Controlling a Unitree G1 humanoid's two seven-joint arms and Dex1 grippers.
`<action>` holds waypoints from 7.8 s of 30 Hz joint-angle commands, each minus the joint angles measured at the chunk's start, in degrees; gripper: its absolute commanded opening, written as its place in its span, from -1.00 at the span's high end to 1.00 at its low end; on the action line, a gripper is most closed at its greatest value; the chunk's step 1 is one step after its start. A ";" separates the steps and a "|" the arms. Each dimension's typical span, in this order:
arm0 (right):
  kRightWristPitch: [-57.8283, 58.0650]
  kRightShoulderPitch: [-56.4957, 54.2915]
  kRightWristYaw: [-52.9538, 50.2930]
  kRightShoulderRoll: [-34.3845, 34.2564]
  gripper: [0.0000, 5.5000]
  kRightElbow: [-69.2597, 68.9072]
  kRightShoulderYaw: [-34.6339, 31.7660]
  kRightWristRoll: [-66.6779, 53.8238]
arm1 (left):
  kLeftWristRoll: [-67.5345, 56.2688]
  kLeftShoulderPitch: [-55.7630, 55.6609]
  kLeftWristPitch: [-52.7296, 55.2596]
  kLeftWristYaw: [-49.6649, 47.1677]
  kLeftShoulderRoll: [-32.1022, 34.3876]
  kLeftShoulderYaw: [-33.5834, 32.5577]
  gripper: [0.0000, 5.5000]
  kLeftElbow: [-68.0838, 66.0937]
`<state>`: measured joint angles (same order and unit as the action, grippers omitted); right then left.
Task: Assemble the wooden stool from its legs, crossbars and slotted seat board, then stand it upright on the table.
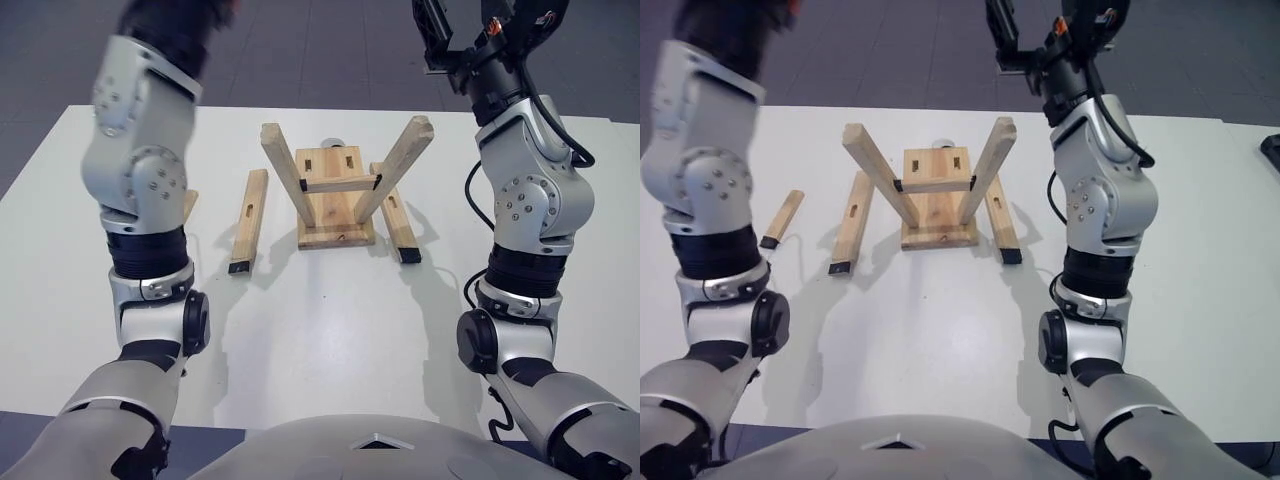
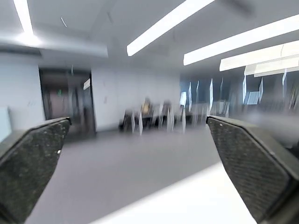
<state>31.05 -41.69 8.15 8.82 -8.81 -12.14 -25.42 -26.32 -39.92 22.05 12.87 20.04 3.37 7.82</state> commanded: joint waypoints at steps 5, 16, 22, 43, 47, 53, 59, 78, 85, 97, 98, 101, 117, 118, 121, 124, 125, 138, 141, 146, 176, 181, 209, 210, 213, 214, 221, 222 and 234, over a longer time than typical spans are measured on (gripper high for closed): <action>0.44 1.06 -0.77 0.07 -0.96 -1.03 -0.29 -0.68 | 9.54 13.50 -0.44 -2.07 -3.24 5.80 -0.96 -2.27; 0.46 3.24 -3.42 -2.01 -0.96 -1.81 0.52 -0.74 | 8.00 3.64 -7.25 -12.31 -11.76 -9.39 -0.96 1.54; -2.08 4.01 -5.76 -3.86 -0.96 -4.89 2.03 0.77 | 16.25 3.91 -6.42 -14.38 -10.61 -6.62 -0.96 2.47; 3.37 19.37 -18.68 -9.92 -0.96 -9.33 17.54 23.36 | 34.37 21.06 25.37 -17.20 -12.38 15.81 -0.96 18.70; 5.32 18.44 -23.59 -9.83 -0.96 -6.20 11.24 25.84 | 35.70 22.07 27.08 -19.43 -14.98 10.71 -0.96 16.34; 7.88 17.94 -30.88 -9.02 -0.96 -4.62 0.63 27.53 | 35.35 22.37 24.96 -24.45 -18.47 -2.78 -0.96 16.98; 6.68 18.95 -18.17 -10.86 -0.96 -11.06 11.61 22.47 | 33.15 21.82 15.19 -10.35 -15.66 13.45 -0.96 19.11; 0.68 2.21 -1.42 -2.44 -0.96 -23.03 4.30 0.86 | 34.84 18.88 13.46 -30.41 -20.39 -17.38 -0.96 16.88; 1.97 10.03 12.31 1.83 -0.96 -21.56 22.92 0.07 | 34.28 16.75 8.56 -32.32 -19.51 -20.43 -0.96 13.72; 1.46 16.08 12.12 3.52 -0.79 -14.96 29.38 10.25 | 34.50 17.23 5.91 -34.15 -23.57 -17.05 -0.96 10.64; 1.88 16.33 11.79 2.88 -0.74 -14.42 29.39 10.30 | 34.49 17.29 5.91 -34.13 -23.57 -17.07 -0.96 10.48; 3.50 16.38 10.98 0.96 -0.56 -12.45 28.54 9.86 | 34.44 17.31 6.05 -34.17 -23.34 -17.24 -0.96 9.68; 3.76 18.66 26.64 6.64 0.22 -14.46 23.87 1.39 | 34.58 17.24 6.48 -33.17 -22.11 -16.83 -0.96 6.83; 3.31 18.76 30.59 9.22 0.23 -14.60 22.90 -0.27 | 34.60 17.23 6.51 -33.12 -22.09 -16.69 -0.96 6.71; -0.08 17.84 44.16 18.22 0.26 -12.06 21.33 -2.51 | 34.71 17.40 6.66 -32.91 -21.92 -16.40 -0.96 6.58; -4.39 13.86 56.62 25.32 0.29 -4.56 21.56 -1.87 | 34.87 17.77 6.96 -32.59 -21.62 -16.14 -0.96 6.36; -6.01 11.99 58.39 26.01 0.30 -1.40 21.74 -1.00 | 34.93 17.88 7.05 -32.42 -21.48 -15.99 -0.96 6.23; 8.64 5.49 41.62 22.42 -0.27 -15.52 3.04 -32.66 | 35.83 21.98 8.42 -32.73 -21.69 -15.81 -0.96 9.75; 10.90 5.90 28.17 15.79 -0.44 -19.04 5.49 -36.54 | 35.42 21.21 7.77 -33.80 -21.32 -17.39 -0.96 9.97; 16.38 9.33 12.39 5.02 -0.73 -20.96 16.84 -37.62 | 35.30 19.00 6.69 -34.50 -19.85 -18.98 -0.96 9.54; 17.04 11.56 14.38 5.47 -0.95 -7.68 22.61 -14.29 | 35.06 18.23 7.33 -32.50 -18.40 -18.42 -0.96 6.72; 26.64 5.67 0.40 -7.02 -0.95 8.76 25.33 -6.94 | 35.18 17.69 7.38 -32.19 -17.98 -18.63 -0.96 6.39; 49.09 5.52 9.52 -2.39 -0.95 7.29 28.34 -3.06 | 35.35 19.54 7.23 -34.39 -20.41 -17.74 -0.96 7.15; 49.46 5.55 9.90 -2.17 -0.95 7.19 28.54 -3.07 | 35.38 19.63 7.25 -34.49 -20.51 -17.69 -0.96 7.21; 49.16 4.76 10.79 -2.29 -0.95 8.74 30.49 -2.15 | 35.42 20.08 7.20 -34.72 -20.79 -17.59 -0.96 7.32; 48.59 4.07 11.30 -2.39 -0.95 9.87 31.62 -1.70 | 35.43 20.21 7.19 -34.80 -20.86 -17.61 -0.96 7.34; 45.05 1.49 26.16 8.95 -0.95 8.07 44.04 -2.19 | 35.54 20.00 7.27 -35.15 -20.72 -17.98 -0.96 7.36; 44.23 1.16 29.45 12.13 -0.95 5.77 46.38 -2.50 | 35.58 20.19 7.26 -35.27 -20.72 -18.15 -0.96 7.50; -5.38 -7.93 62.99 42.30 -0.95 5.02 65.57 29.03 | 36.05 21.59 8.01 -35.44 -20.77 -18.11 -0.96 8.83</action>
<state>32.42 -46.93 69.60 50.33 -7.23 53.07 -1.85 9.08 -18.96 29.04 -22.61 -0.97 -15.22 15.98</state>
